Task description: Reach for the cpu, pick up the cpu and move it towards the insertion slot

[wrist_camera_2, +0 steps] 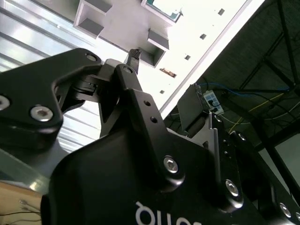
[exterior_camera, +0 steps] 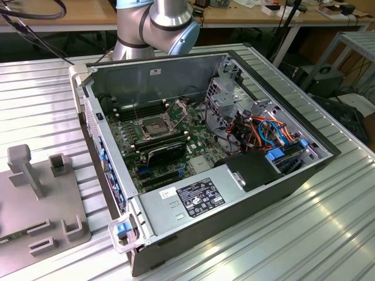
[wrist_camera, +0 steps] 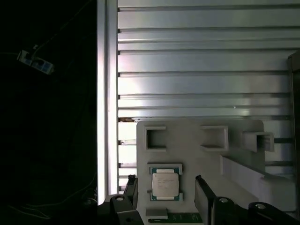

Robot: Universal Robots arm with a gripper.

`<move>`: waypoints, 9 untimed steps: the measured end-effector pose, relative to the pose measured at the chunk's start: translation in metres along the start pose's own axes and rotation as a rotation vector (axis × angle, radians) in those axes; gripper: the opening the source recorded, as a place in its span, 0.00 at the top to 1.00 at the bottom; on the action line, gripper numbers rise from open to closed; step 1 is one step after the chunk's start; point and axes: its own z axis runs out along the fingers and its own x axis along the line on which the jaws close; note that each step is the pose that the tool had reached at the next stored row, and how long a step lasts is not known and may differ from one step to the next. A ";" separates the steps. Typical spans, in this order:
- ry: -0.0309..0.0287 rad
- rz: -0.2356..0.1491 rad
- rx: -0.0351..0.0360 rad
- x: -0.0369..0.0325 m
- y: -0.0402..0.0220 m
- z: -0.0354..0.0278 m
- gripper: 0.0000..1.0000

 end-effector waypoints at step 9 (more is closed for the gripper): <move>0.0001 0.000 0.0002 0.0016 -0.0009 0.0102 0.40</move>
